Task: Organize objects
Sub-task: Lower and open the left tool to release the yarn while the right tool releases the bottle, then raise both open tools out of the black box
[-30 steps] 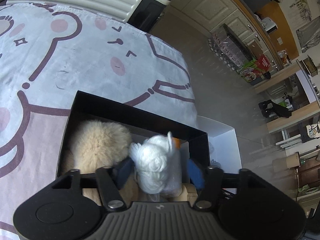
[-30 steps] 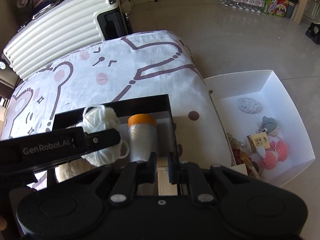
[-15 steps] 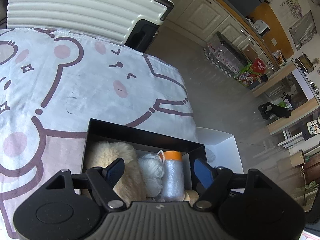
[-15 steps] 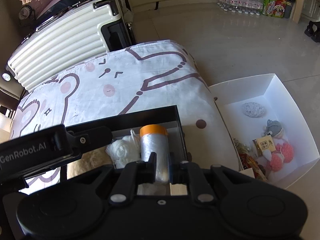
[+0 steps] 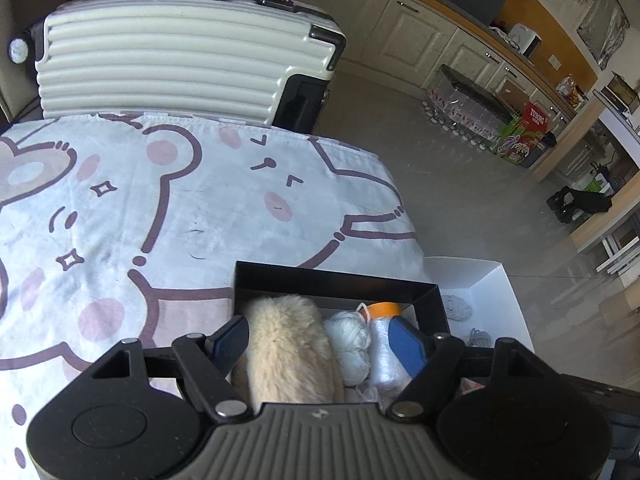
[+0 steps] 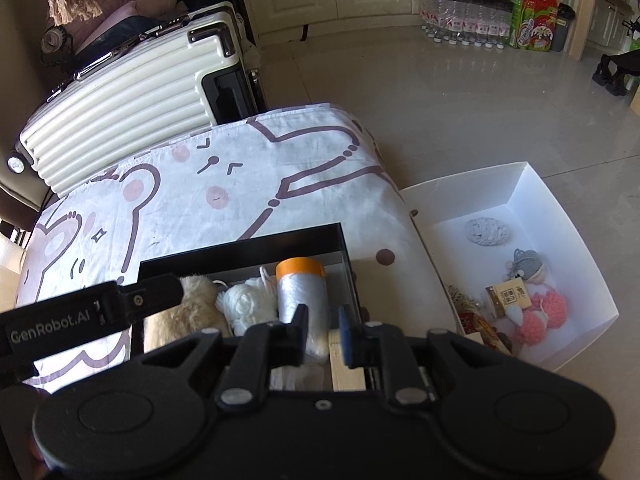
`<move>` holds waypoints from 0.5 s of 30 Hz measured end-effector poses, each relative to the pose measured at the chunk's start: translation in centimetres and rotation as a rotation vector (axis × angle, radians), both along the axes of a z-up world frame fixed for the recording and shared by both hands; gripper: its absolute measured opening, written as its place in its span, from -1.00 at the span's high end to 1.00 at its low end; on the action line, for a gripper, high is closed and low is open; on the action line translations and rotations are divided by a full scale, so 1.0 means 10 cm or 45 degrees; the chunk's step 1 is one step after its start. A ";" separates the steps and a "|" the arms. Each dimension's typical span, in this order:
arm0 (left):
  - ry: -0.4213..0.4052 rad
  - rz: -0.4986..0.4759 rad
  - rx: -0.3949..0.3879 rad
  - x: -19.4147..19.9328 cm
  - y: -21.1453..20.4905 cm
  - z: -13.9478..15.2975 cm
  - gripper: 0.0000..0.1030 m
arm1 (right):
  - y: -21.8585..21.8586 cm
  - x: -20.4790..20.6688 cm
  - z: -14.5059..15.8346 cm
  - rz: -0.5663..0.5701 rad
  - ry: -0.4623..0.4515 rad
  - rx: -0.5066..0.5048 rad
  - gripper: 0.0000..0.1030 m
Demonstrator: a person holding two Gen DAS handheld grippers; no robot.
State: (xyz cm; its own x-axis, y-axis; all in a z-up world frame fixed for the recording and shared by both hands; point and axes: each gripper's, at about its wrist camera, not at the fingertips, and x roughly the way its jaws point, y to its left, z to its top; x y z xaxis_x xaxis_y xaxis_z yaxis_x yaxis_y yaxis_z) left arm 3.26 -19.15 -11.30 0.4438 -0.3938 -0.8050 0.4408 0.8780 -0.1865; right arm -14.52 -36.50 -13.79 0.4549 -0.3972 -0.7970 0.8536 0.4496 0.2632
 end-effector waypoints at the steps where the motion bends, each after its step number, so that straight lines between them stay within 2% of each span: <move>1: -0.018 0.001 0.021 -0.02 0.02 0.02 -0.49 | 0.02 -0.01 0.02 -0.003 0.003 -0.007 0.52; 8: -0.118 0.025 0.151 -0.10 0.23 0.17 -0.53 | 0.15 -0.04 0.16 -0.008 0.005 -0.071 0.28; 12: -0.146 0.044 0.198 -0.13 0.33 0.21 -0.72 | 0.21 -0.06 0.21 -0.018 0.009 -0.094 0.13; 15: -0.181 0.048 0.248 -0.16 0.37 0.23 -0.87 | 0.28 -0.08 0.25 -0.018 0.013 -0.125 -0.06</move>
State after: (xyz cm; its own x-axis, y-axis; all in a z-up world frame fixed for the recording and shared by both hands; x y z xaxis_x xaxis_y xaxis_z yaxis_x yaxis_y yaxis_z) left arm 1.63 -15.46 -9.02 0.5693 -0.2184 -0.7926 0.4170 0.9076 0.0494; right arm -15.37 -33.71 -11.24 0.4406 -0.4801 -0.7586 0.8624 0.4609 0.2092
